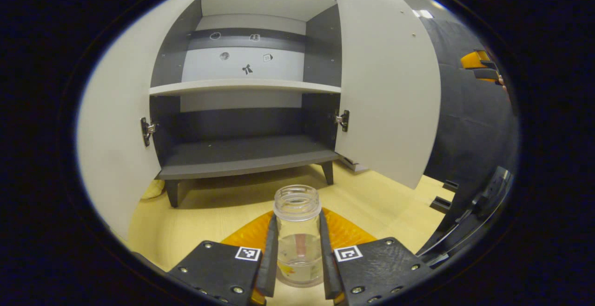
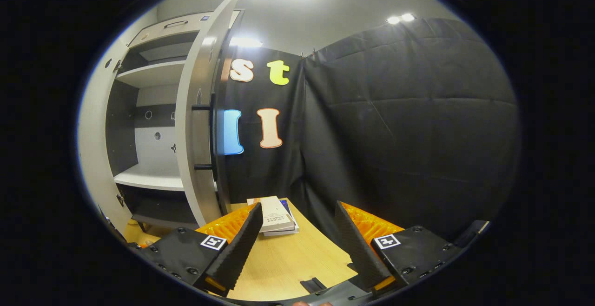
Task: Grasp the bottle in the cabinet with the left hand and place it on the coaster, then close the right door with the right hand and the left door with the left hand.
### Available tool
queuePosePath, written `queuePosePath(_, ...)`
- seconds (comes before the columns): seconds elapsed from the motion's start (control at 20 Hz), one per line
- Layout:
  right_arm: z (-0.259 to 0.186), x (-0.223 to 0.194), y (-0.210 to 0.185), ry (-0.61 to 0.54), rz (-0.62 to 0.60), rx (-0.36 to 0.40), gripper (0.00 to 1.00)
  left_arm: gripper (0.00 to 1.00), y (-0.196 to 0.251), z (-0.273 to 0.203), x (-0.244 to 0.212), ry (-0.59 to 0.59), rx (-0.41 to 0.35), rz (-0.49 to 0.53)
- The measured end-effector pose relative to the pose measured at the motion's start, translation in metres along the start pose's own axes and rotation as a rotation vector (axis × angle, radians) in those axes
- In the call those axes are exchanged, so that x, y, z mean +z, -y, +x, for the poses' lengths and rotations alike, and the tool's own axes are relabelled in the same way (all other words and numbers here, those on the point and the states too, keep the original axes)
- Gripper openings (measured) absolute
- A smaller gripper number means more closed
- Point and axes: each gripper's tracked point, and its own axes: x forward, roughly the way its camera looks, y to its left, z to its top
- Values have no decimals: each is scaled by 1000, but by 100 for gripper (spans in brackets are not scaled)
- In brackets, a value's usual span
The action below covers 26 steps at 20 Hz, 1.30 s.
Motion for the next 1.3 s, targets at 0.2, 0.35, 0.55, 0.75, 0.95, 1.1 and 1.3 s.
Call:
queuePosePath(0.2,1,-5,-7,-6,11,8,99,50,4,-5,0,-1,-9,16)
queuePosePath(0.35,0,-9,-9,-13,-3,-1,99,52,7,-6,-5,-15,-14,4)
queuePosePath(0.55,-4,-10,-12,-18,14,-6,99,80,11,-14,-8,-45,-32,-41)
queuePosePath(0.75,-2,-9,-13,-10,-1,-15,99,92,9,-30,10,-9,-30,-41)
queuePosePath(0.95,5,-6,-18,-14,16,3,99,91,6,-70,48,62,-7,-63)
queuePosePath(1.1,16,0,-20,-9,32,13,99,91,-2,-105,84,110,20,-70)
queuePosePath(1.3,29,14,-16,6,21,22,99,91,-31,-142,142,175,119,-115)
